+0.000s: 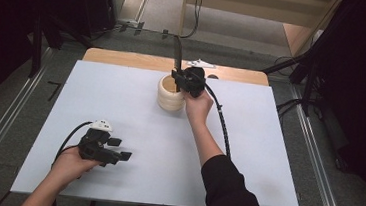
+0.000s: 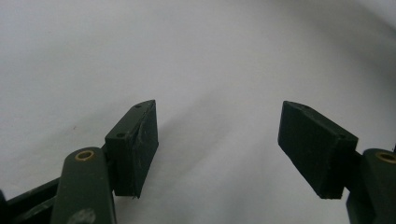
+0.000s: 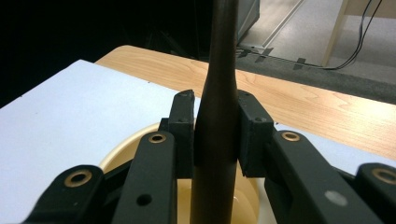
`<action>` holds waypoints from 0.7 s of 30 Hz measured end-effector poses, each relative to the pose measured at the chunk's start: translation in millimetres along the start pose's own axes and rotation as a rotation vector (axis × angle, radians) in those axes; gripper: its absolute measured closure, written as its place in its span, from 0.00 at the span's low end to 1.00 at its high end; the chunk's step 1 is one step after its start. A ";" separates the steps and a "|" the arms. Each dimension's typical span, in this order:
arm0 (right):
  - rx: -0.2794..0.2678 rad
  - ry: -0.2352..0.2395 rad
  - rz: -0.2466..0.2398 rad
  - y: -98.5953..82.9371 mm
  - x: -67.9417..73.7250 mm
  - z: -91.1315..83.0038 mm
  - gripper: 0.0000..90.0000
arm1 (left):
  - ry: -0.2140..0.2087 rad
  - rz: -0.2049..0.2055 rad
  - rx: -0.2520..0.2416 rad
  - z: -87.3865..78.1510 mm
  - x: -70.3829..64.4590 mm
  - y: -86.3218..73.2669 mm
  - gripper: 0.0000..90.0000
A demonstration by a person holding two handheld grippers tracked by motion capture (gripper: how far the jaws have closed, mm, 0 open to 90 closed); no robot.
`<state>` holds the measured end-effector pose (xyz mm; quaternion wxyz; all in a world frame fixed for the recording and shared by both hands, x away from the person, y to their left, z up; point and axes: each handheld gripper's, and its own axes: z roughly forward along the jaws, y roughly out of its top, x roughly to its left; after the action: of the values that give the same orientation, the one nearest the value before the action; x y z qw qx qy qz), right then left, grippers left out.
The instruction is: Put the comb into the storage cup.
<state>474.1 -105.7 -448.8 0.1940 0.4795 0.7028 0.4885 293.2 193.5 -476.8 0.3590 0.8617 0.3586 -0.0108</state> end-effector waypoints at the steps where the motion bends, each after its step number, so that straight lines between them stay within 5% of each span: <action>1: -0.001 0.001 -0.002 -0.2 -0.4 0.0 0.77 | -0.001 -0.001 -0.001 0.3 -0.2 0.0 0.33; 13: 0.007 -0.008 0.004 0.2 -1.2 0.0 0.76 | -0.002 0.000 0.001 0.9 -0.3 0.2 0.33; 18: 0.018 0.031 0.008 0.8 -2.0 -1.7 0.59 | 0.000 0.001 0.005 1.0 -0.3 0.4 0.33; 21: 0.033 0.003 -0.023 1.0 0.5 -3.1 0.48 | -0.001 0.001 0.003 1.1 -0.5 0.3 0.33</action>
<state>472.0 -106.8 -446.4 0.1904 0.4738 0.7165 0.4753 293.3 192.3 -477.3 0.3581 0.8622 0.3580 -0.0118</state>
